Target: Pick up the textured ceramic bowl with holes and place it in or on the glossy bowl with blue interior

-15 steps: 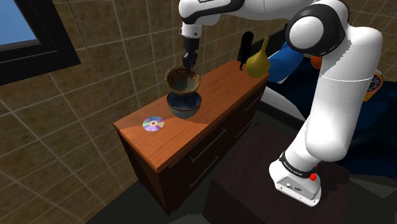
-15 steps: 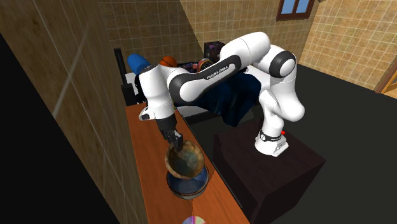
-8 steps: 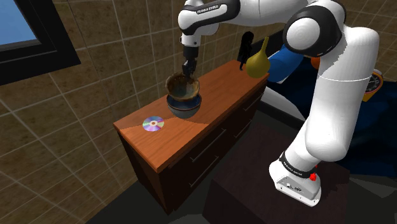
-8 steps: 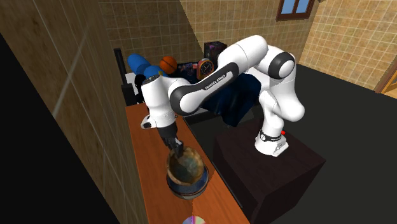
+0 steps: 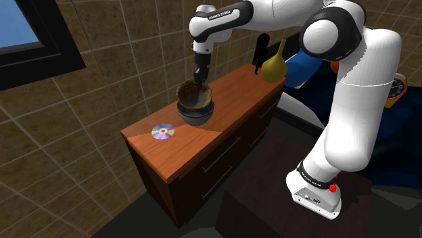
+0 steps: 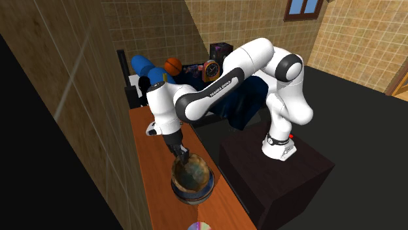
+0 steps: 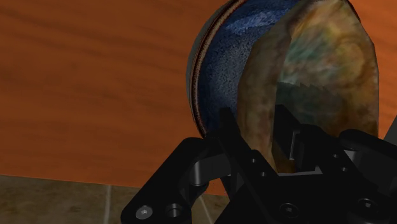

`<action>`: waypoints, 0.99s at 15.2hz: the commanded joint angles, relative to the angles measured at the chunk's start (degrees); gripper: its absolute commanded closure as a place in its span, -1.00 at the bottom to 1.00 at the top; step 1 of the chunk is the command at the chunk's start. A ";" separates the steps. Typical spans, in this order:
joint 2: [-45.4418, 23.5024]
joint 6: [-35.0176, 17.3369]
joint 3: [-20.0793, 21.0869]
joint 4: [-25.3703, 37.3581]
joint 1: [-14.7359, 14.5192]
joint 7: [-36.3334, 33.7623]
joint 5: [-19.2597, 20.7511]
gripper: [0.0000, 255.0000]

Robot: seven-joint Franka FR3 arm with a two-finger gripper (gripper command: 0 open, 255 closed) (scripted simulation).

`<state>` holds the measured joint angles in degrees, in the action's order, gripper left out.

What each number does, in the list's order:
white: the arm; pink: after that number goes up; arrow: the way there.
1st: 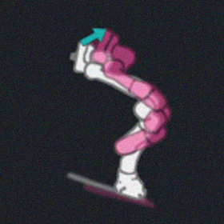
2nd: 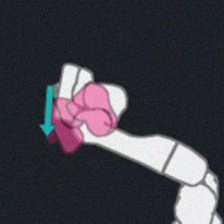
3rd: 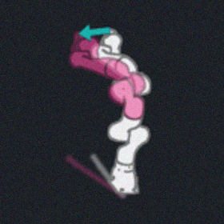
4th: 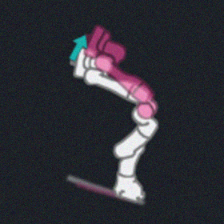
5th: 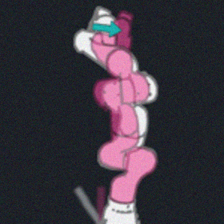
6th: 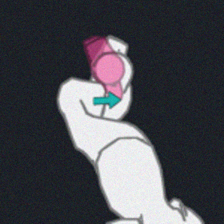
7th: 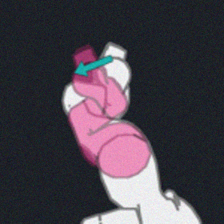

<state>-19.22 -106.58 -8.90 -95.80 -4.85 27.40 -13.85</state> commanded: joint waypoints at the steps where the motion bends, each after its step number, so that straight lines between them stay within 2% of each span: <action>1: 0.03 -0.02 0.00 0.02 0.00 0.01 -0.01 1.00; 3: 0.03 -0.02 0.00 0.02 0.00 0.01 -0.01 1.00; 4: 0.02 -0.02 0.00 0.03 0.00 0.00 -0.01 -1.00; 9: 0.02 -0.01 0.00 0.03 0.00 0.00 -0.01 -1.00; 13: 0.29 7.08 -0.44 6.80 0.84 -0.47 0.46 -1.00; 15: 0.30 7.07 -0.44 6.79 0.84 -0.47 0.46 -1.00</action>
<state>-18.92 -99.97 -9.31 -89.41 -4.08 26.93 -13.42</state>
